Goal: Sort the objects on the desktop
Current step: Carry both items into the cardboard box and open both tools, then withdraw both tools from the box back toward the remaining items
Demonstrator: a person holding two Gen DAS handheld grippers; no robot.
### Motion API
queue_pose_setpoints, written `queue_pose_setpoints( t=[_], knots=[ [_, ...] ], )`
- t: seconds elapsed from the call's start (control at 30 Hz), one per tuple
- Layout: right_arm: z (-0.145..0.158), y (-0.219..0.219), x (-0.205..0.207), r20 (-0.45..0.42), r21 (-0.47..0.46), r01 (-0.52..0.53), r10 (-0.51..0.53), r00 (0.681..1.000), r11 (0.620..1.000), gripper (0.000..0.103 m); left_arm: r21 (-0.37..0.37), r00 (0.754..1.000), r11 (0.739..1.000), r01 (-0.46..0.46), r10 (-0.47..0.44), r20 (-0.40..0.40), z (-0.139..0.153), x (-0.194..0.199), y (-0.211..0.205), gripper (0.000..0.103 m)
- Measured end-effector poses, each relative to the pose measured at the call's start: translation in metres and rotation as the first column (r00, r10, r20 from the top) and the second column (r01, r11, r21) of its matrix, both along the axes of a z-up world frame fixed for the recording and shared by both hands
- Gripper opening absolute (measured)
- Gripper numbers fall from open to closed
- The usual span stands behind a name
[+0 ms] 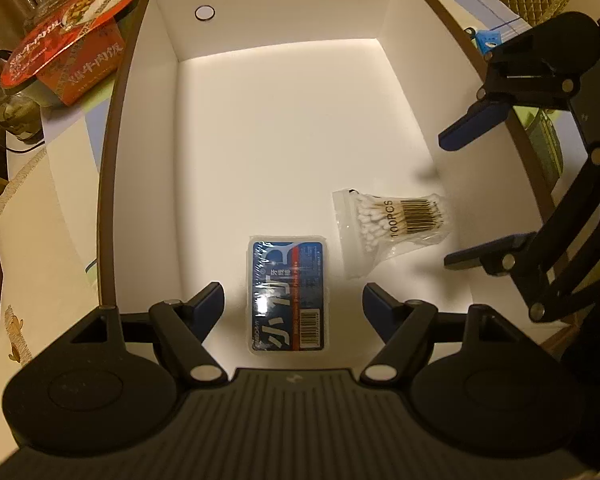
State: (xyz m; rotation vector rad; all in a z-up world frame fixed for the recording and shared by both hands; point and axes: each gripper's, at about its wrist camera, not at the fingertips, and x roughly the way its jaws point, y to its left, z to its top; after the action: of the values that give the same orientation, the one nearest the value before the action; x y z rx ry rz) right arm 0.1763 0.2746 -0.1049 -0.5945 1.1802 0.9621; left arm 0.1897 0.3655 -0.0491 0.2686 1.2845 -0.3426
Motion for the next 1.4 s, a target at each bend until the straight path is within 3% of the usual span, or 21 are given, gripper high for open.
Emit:
queue_pose_setpoints(
  t=[0.5,1.4],
  knots=[
    [0.007,-0.001,-0.015,0.069,0.015,0.006,-0.007,0.998,1.0,0.078,0.04,0.998,0.999,0.001,-0.003,0.055,0.02,-0.014,-0.011,0.076],
    [0.055,-0.031,-0.061,0.165,0.109,0.007,-0.026,0.986,0.994,0.078,0.115,0.98,0.991,-0.071,0.047,0.196,0.067,-0.066,-0.037,0.082]
  ],
)
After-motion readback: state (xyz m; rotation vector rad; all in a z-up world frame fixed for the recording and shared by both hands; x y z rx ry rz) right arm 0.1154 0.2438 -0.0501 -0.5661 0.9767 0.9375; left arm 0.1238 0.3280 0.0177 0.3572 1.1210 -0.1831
